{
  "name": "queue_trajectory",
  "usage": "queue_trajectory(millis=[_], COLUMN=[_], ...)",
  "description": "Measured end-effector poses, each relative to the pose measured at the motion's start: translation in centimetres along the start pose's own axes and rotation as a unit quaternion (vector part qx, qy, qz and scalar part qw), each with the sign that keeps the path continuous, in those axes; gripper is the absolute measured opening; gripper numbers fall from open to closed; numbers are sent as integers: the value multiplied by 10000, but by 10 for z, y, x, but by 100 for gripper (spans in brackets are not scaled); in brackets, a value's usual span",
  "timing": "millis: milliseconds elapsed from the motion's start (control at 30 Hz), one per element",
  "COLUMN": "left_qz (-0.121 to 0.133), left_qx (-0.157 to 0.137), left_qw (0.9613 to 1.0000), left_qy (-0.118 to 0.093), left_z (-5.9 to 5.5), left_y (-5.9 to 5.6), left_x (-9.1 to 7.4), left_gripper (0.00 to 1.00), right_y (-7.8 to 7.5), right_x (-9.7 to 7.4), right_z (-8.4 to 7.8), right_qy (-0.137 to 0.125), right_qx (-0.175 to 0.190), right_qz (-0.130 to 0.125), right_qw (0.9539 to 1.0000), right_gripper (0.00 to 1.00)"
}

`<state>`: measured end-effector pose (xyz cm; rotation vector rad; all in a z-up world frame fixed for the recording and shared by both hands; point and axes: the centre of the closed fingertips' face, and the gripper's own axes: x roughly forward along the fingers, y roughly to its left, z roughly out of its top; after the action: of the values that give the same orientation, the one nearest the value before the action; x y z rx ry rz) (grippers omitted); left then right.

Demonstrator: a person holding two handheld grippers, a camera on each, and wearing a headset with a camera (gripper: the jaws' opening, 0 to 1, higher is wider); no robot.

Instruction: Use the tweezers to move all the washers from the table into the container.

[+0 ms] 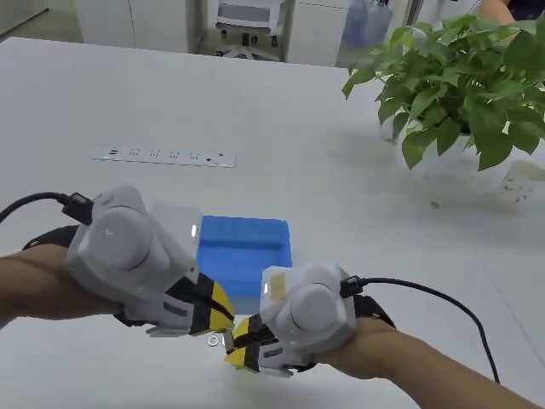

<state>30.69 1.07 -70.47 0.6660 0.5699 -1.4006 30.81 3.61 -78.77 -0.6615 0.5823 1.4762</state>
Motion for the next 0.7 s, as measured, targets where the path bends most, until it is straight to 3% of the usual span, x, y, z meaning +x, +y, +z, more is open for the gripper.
queue_trajectory(millis=[300,700], left_qz=[-59,-52], left_qx=[99,-51], left_qw=[9999,9999], left_qy=[82,79], left_z=[-8,-18], left_y=[0,-1], left_x=[11,14], left_gripper=[6,7], right_y=[-1,-2], right_x=[0,5], right_z=[0,0], right_qy=[-54,-133], right_qx=[38,35], right_qz=[-21,-72], right_qw=[10000,9999], right_gripper=[10,11])
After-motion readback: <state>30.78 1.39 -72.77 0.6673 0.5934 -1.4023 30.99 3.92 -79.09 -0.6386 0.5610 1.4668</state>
